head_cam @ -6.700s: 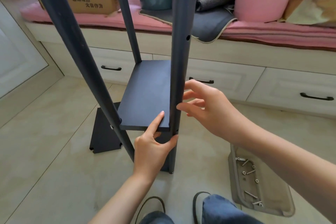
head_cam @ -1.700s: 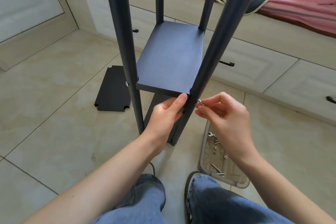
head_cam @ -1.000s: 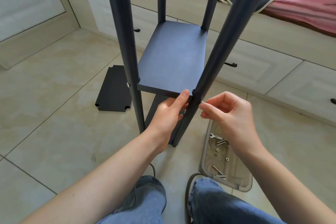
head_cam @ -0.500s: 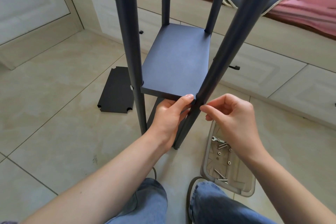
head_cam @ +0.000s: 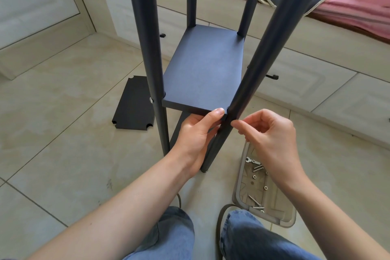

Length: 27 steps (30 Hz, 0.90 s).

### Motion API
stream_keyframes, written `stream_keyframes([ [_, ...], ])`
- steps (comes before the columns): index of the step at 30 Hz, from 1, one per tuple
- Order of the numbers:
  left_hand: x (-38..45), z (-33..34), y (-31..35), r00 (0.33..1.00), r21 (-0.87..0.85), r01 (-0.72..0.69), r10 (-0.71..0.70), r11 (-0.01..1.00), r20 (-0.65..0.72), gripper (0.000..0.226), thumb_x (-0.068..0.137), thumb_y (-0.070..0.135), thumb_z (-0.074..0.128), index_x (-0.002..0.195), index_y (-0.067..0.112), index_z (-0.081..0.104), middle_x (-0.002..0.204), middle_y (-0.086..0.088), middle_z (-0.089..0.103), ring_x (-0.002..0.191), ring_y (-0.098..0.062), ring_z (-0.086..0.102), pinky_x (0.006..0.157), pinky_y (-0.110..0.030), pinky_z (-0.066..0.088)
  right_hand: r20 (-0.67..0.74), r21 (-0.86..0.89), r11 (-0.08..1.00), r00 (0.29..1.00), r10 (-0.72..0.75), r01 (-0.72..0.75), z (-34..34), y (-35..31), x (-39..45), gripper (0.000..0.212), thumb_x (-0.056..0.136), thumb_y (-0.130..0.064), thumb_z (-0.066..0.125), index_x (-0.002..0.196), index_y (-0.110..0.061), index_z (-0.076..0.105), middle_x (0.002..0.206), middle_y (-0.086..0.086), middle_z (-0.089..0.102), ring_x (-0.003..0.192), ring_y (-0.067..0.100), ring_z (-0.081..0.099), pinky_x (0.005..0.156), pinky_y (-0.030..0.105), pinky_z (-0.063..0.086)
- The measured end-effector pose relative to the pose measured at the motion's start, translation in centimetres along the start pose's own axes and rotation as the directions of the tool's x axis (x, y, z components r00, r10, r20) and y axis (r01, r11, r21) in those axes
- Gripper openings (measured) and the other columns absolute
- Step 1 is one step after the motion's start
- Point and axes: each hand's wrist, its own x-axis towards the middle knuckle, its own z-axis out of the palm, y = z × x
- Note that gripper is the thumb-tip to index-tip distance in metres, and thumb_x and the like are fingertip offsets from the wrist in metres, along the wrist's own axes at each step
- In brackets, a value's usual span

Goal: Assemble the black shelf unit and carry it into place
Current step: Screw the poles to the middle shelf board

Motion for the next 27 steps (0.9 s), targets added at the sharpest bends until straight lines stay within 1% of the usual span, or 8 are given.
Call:
stream_keyframes([
  [2, 0.0, 0.0, 0.0, 1.0, 0.0, 0.002, -0.002, 1.0, 0.006, 0.024, 0.096, 0.023, 0.064, 0.076, 0.026, 0.075, 0.09, 0.002, 0.075, 0.089, -0.011, 0.073, 0.074, -0.014, 0.054, -0.005, -0.039, 0.999, 0.999, -0.032, 0.032, 0.0, -0.1, -0.1, 0.016, 0.078, -0.029, 0.081, 0.071, -0.023, 0.069, 0.064, -0.008, 0.068, 0.06, 0.008, 0.062, 0.058, 0.021, 0.05],
  [5, 0.0, -0.1, -0.1, 1.0, 0.002, -0.001, 0.001, 1.0, 0.019, 0.027, 0.097, 0.024, 0.063, 0.074, 0.028, 0.077, 0.091, 0.002, 0.075, 0.09, -0.011, 0.072, 0.075, -0.015, 0.054, -0.016, -0.11, 0.988, 0.994, -0.112, 0.109, 0.2, -0.4, -0.2, 0.014, 0.08, -0.023, 0.081, 0.075, -0.015, 0.07, 0.065, -0.01, 0.066, 0.063, 0.005, 0.062, 0.058, 0.01, 0.045],
  [8, 0.1, -0.2, -0.2, 1.0, 0.005, -0.001, 0.001, 1.0, 0.021, 0.027, 0.096, 0.025, 0.064, 0.074, 0.029, 0.077, 0.091, 0.003, 0.075, 0.091, -0.011, 0.073, 0.075, -0.014, 0.054, -0.024, -0.138, 0.981, 0.99, -0.141, 0.136, 0.3, -0.6, -0.3, 0.013, 0.08, -0.02, 0.081, 0.077, -0.011, 0.071, 0.067, -0.011, 0.066, 0.065, 0.002, 0.061, 0.06, 0.008, 0.043],
  [12, 0.2, -0.4, -0.3, 1.0, 0.007, 0.0, 0.0, 1.0, 0.026, 0.016, 0.097, 0.025, 0.064, 0.084, 0.025, 0.073, 0.098, -0.003, 0.075, 0.097, -0.015, 0.072, 0.077, -0.016, 0.054, 0.008, -0.141, 0.98, 0.99, -0.14, 0.14, 0.1, -0.5, -0.4, 0.009, 0.082, -0.017, 0.079, 0.079, -0.013, 0.071, 0.07, -0.011, 0.067, 0.066, 0.003, 0.063, 0.062, 0.011, 0.048],
  [16, 0.5, -0.5, -0.4, 0.999, 0.024, 0.004, -0.004, 1.0, 0.032, 0.016, 0.097, 0.025, 0.063, 0.085, 0.023, 0.073, 0.101, -0.005, 0.075, 0.098, -0.018, 0.072, 0.078, -0.019, 0.055, 0.037, -0.133, 0.981, 0.99, -0.136, 0.139, -0.5, -0.3, -0.2, 0.006, 0.086, -0.015, 0.075, 0.082, -0.017, 0.071, 0.074, -0.013, 0.068, 0.07, 0.005, 0.066, 0.067, 0.022, 0.054],
  [20, 0.6, -0.7, -0.5, 0.999, 0.046, -0.002, 0.0, 0.999, 0.046, 0.013, 0.098, 0.025, 0.062, 0.095, 0.017, 0.071, 0.108, -0.01, 0.074, 0.103, -0.021, 0.071, 0.084, -0.022, 0.055, 0.042, -0.109, 0.987, 0.992, -0.115, 0.119, -1.4, -0.3, 0.7, 0.006, 0.086, -0.02, 0.074, 0.082, -0.02, 0.07, 0.076, -0.012, 0.069, 0.073, 0.006, 0.065, 0.07, 0.023, 0.053],
  [23, 0.6, -0.8, -0.5, 0.998, 0.06, -0.008, 0.004, 0.998, 0.063, 0.015, 0.098, 0.025, 0.061, 0.101, 0.014, 0.07, 0.114, -0.011, 0.074, 0.107, -0.021, 0.07, 0.088, -0.023, 0.054, 0.117, -0.093, 0.989, 0.987, -0.106, 0.117, -1.6, -0.4, 1.0, 0.007, 0.085, -0.019, 0.074, 0.081, -0.022, 0.07, 0.076, -0.013, 0.069, 0.074, 0.006, 0.065, 0.07, 0.023, 0.053],
  [27, 0.7, -1.0, -0.4, 0.997, 0.064, -0.008, 0.003, 0.998, 0.079, 0.017, 0.099, 0.024, 0.06, 0.104, 0.012, 0.07, 0.115, -0.011, 0.074, 0.108, -0.02, 0.07, 0.091, -0.025, 0.052, 0.19, -0.066, 0.993, 0.978, -0.087, 0.102, -1.8, -0.2, 1.0, 0.008, 0.083, -0.013, 0.077, 0.083, -0.019, 0.072, 0.08, -0.01, 0.071, 0.079, 0.011, 0.068, 0.074, 0.034, 0.058],
])
